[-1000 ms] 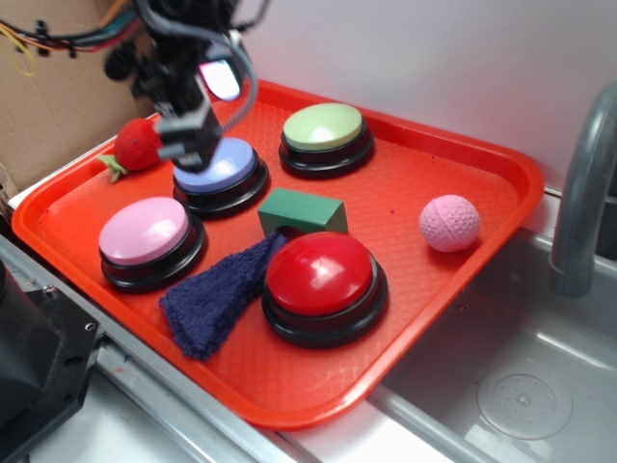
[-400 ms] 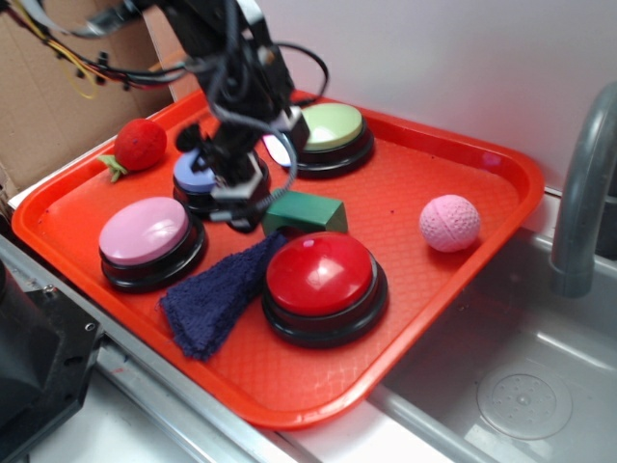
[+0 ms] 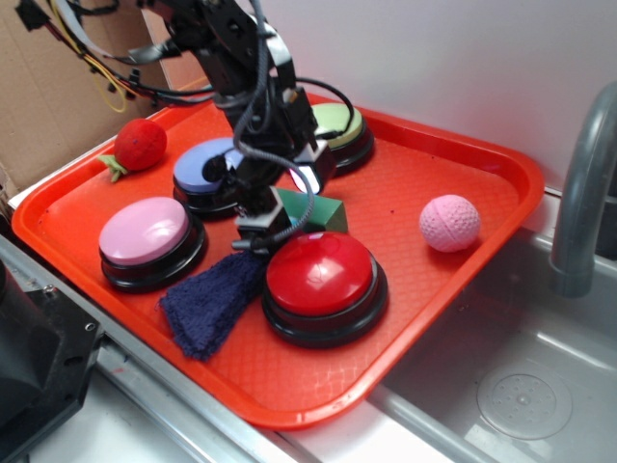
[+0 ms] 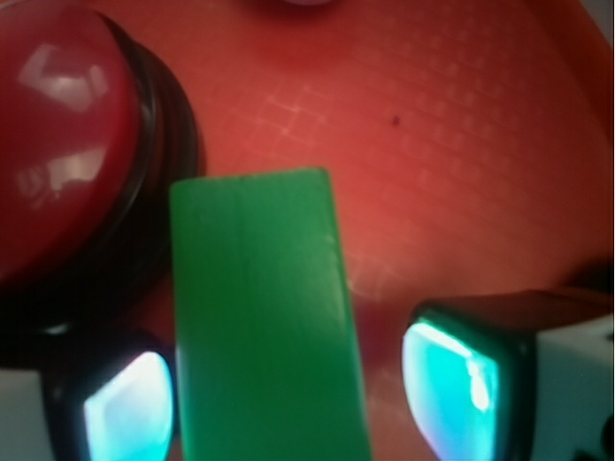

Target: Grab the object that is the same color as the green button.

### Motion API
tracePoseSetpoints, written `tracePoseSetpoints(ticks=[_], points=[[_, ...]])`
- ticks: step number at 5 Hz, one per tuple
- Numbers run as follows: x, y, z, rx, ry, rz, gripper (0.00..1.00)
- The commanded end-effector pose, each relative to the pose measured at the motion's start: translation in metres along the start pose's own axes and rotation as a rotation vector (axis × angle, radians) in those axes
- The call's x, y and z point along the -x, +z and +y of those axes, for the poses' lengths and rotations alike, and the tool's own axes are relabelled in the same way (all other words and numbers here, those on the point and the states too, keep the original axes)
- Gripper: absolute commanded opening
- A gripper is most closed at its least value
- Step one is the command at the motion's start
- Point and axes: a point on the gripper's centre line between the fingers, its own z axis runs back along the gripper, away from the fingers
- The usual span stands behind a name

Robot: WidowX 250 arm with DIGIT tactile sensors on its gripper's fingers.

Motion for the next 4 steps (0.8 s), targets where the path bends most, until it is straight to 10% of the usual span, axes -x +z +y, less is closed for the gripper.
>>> tracePoseSetpoints(ticks=[1, 4], points=[[-0.001, 0.006, 0.001, -0.014, -0.029, -0.076, 0.0], [-0.004, 0.052, 0.01, 0.096, 0.546, 0.049, 0.0]])
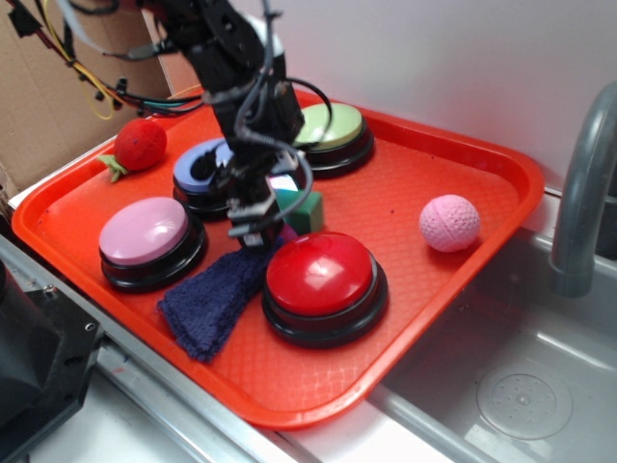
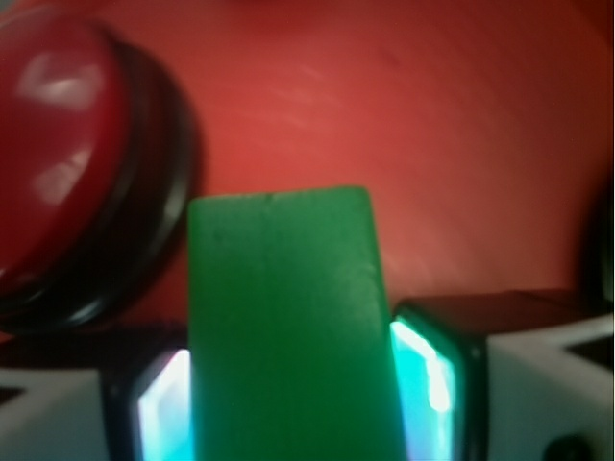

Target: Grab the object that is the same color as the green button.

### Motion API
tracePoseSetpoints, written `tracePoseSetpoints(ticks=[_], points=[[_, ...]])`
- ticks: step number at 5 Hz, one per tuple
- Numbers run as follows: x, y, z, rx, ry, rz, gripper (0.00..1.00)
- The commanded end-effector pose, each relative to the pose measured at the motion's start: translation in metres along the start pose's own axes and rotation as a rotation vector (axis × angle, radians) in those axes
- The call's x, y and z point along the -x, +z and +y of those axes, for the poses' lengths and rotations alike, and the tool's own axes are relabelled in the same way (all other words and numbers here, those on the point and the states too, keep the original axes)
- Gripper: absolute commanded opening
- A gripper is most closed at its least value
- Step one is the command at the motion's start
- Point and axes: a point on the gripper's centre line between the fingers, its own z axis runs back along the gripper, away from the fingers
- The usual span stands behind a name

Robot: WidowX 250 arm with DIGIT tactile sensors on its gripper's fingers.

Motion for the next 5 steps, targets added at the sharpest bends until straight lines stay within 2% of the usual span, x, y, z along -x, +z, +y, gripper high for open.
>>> tracePoseSetpoints(ticks=[1, 2, 3, 4, 5], points=[[-0.015, 0.072, 0.001, -0.085, 0.428, 0.076, 0.0], [-0.005, 0.105, -0.004, -0.129, 0.678, 0.155, 0.0], [0.005, 0.124, -0.003, -0.125, 0.931, 0.183, 0.0], [0.005, 0.127, -0.004, -0.148, 1.171, 0.191, 0.0], [0.008, 0.126, -0.003, -0.134, 1.196, 0.192, 0.0]])
